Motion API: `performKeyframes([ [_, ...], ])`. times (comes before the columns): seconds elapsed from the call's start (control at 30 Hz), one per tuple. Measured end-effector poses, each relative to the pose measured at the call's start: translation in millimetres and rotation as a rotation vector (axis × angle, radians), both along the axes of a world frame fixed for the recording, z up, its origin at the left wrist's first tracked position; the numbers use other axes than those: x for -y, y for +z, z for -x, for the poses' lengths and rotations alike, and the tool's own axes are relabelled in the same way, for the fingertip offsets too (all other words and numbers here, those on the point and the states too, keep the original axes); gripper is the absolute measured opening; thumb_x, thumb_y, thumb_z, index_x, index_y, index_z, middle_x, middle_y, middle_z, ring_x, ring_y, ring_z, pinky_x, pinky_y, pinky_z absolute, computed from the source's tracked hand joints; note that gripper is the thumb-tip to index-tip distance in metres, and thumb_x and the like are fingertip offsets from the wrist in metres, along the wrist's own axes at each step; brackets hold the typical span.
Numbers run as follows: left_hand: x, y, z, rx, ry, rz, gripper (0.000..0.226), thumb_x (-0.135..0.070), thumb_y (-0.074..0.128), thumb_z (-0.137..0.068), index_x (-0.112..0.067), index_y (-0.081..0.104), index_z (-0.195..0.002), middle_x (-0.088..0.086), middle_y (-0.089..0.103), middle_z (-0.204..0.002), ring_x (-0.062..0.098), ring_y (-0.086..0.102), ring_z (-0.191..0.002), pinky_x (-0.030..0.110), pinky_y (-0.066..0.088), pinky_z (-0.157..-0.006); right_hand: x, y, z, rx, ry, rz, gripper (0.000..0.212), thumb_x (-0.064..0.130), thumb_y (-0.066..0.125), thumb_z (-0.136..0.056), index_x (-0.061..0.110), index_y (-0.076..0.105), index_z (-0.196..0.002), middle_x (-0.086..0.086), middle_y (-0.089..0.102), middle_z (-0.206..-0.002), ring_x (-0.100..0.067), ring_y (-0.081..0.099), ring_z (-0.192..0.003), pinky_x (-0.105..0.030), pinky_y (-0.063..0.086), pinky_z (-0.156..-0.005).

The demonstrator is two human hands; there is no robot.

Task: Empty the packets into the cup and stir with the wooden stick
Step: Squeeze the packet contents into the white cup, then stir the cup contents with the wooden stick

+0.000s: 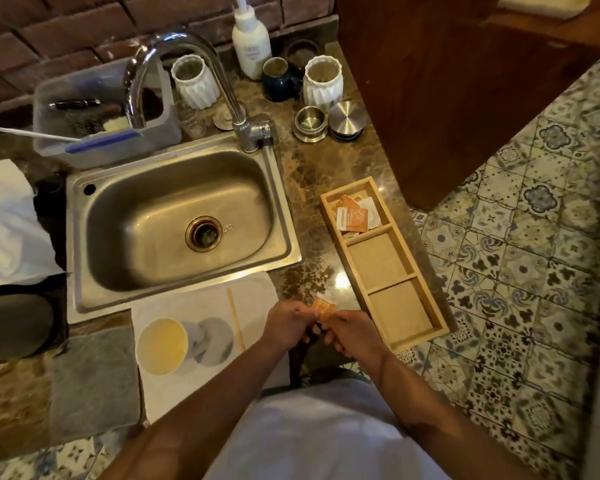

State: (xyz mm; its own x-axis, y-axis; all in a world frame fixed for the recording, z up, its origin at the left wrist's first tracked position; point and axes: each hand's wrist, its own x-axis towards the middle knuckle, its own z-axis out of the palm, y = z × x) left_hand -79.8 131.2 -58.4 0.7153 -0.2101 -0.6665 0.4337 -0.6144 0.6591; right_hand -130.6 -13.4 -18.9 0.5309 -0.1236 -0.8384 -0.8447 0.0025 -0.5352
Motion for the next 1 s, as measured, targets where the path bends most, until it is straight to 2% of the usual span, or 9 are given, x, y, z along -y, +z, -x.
performKeyframes([
  [0.07, -2, -2, 0, 0.018, 0.001, -0.018, 0.029, -0.027, 0.075, -0.088, -0.02, 0.071, -0.06, 0.0, 0.074, -0.059, 0.014, 0.062, -0.044, 0.027, 0.052, -0.055, -2, -10, 1, -0.009, 0.023, 0.08, 0.033, 0.022, 0.059, -0.101, 0.01, 0.07, -0.072, 0.0, 0.061, -0.051, -0.005, 0.045, -0.032, -0.019, 0.032, -0.036],
  [0.17, -2, -3, -2, 0.055, -0.026, -0.081, 0.03, -0.034, 0.075, -0.088, -0.015, 0.075, -0.065, -0.001, 0.075, -0.059, 0.016, 0.066, -0.047, 0.029, 0.055, -0.057, -2, -17, 1, -0.045, 0.004, 0.082, 0.031, 0.021, 0.061, -0.1, 0.008, 0.07, -0.074, 0.0, 0.062, -0.051, -0.003, 0.045, -0.029, -0.016, 0.032, -0.033],
  [0.37, 3, -9, -3, 0.069, -0.109, -0.237, 0.037, -0.045, 0.068, -0.09, -0.017, 0.072, -0.067, -0.003, 0.072, -0.058, 0.015, 0.067, -0.055, 0.038, 0.06, -0.066, 1, -21, -1, -0.064, 0.009, 0.085, 0.027, 0.018, 0.063, -0.099, 0.009, 0.072, -0.076, 0.0, 0.063, -0.053, 0.0, 0.045, -0.03, -0.014, 0.033, -0.034],
  [0.5, 4, -7, -3, 0.075, -0.128, -0.282, 0.036, -0.047, 0.068, -0.09, -0.019, 0.07, -0.066, -0.007, 0.067, -0.054, 0.013, 0.068, -0.057, 0.038, 0.06, -0.067, 1, -22, 0, -0.06, 0.0, 0.083, 0.029, 0.019, 0.063, -0.1, 0.01, 0.071, -0.073, 0.002, 0.062, -0.051, 0.002, 0.045, -0.029, -0.013, 0.034, -0.034],
  [0.63, 2, -4, -5, 0.092, -0.146, -0.314, 0.04, -0.051, 0.066, -0.089, -0.019, 0.065, -0.065, -0.003, 0.065, -0.061, 0.016, 0.064, -0.062, 0.035, 0.052, -0.062, 0, -18, 0, -0.065, -0.025, 0.095, 0.034, 0.03, 0.063, -0.1, 0.015, 0.066, -0.071, 0.002, 0.059, -0.055, -0.003, 0.048, -0.035, -0.015, 0.035, -0.036],
  [0.7, 1, -1, -3, 0.111, -0.126, -0.31, 0.039, -0.052, 0.068, -0.088, -0.024, 0.057, -0.062, -0.003, 0.061, -0.064, 0.017, 0.06, -0.064, 0.032, 0.045, -0.059, 0, -17, 0, -0.061, -0.05, 0.084, 0.036, 0.032, 0.062, -0.1, 0.015, 0.064, -0.069, 0.001, 0.057, -0.054, -0.006, 0.047, -0.038, -0.017, 0.034, -0.037],
  [0.83, -2, 4, 3, 0.167, -0.094, -0.293, 0.04, -0.047, 0.069, -0.089, -0.027, 0.048, -0.061, -0.006, 0.056, -0.064, 0.017, 0.056, -0.065, 0.031, 0.039, -0.06, 1, -14, 1, -0.038, -0.047, 0.074, 0.036, 0.031, 0.062, -0.099, 0.013, 0.064, -0.068, 0.0, 0.057, -0.052, -0.007, 0.047, -0.037, -0.019, 0.035, -0.04],
  [0.93, -8, 7, 10, 0.174, -0.022, -0.281, 0.038, -0.045, 0.069, -0.09, -0.019, 0.054, -0.066, -0.002, 0.062, -0.068, 0.019, 0.06, -0.069, 0.034, 0.044, -0.062, 2, -9, 0, 0.016, 0.02, 0.097, 0.036, 0.032, 0.06, -0.098, 0.012, 0.065, -0.069, -0.001, 0.058, -0.053, -0.008, 0.048, -0.038, -0.021, 0.036, -0.043],
  [1.0, -14, 13, 15, 0.178, 0.058, -0.262, 0.036, -0.045, 0.068, -0.09, -0.016, 0.058, -0.07, 0.001, 0.068, -0.075, 0.021, 0.065, -0.073, 0.036, 0.048, -0.065, 0, -4, -3, 0.079, 0.089, 0.123, 0.038, 0.037, 0.058, -0.097, 0.013, 0.065, -0.067, -0.001, 0.059, -0.055, -0.012, 0.051, -0.046, -0.026, 0.039, -0.05],
])
